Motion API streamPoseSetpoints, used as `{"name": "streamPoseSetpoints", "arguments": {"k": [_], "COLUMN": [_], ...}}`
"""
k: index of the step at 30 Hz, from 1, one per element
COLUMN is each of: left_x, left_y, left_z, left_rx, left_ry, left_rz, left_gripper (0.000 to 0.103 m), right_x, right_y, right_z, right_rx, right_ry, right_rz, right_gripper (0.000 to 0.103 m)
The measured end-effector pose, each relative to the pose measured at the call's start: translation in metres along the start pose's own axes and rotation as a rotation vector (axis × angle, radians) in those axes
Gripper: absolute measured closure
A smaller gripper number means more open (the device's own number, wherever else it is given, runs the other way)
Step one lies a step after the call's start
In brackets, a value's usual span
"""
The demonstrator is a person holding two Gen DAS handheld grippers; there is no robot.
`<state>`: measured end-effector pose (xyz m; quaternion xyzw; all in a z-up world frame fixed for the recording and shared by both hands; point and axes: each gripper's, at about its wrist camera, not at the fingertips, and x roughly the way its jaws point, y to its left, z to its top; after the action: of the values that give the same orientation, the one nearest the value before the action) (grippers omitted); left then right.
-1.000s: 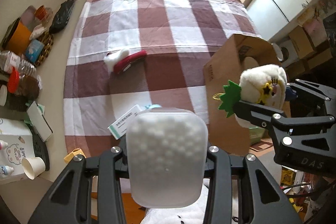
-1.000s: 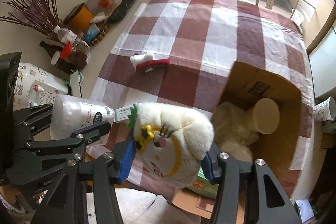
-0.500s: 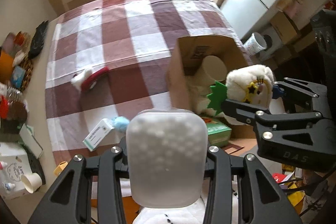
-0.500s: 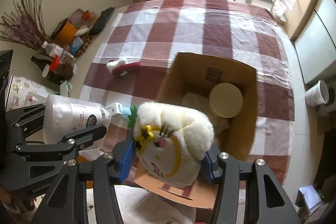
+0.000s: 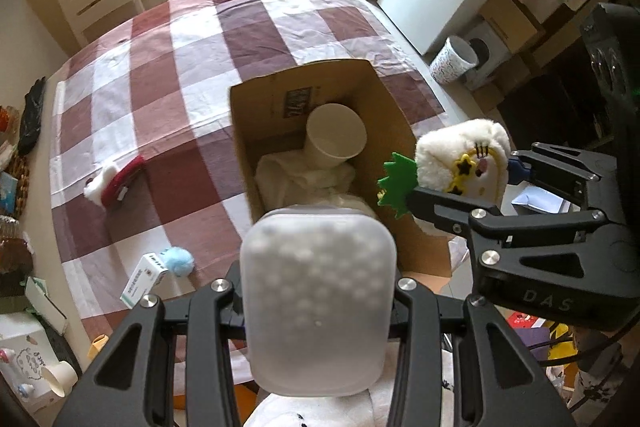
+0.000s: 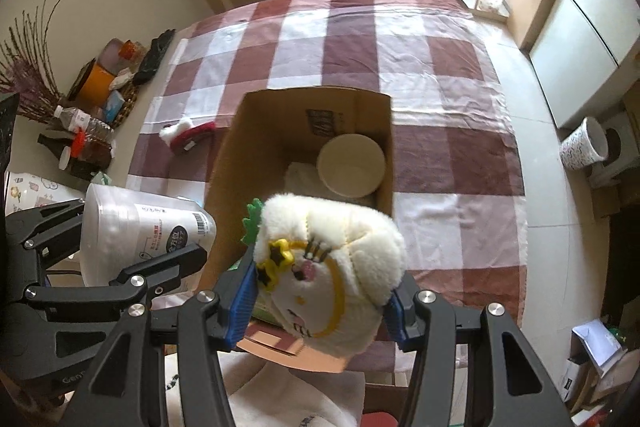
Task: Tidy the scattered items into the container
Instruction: 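Lower the container and doll into the box and open both tools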
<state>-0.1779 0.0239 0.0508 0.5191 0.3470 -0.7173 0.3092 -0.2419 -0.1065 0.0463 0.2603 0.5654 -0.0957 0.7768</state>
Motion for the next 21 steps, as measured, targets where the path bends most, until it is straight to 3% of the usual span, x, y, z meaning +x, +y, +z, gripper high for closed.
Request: {"name": "streamPoseSetpoints", "arguments": {"k": [21], "left_x": [0.024], "left_y": [-0.011], "left_z": [0.019], "left_rx": [0.000], "left_ry": [0.047], "left_rz": [0.007], "left_gripper": [0.061], "right_x": [0.025], "right_y": [-0.025], "right_z": [0.011], "right_rx": [0.007], "right_ry": [0.059], "right_rz": [-0.002], "right_gripper": [0.048]}}
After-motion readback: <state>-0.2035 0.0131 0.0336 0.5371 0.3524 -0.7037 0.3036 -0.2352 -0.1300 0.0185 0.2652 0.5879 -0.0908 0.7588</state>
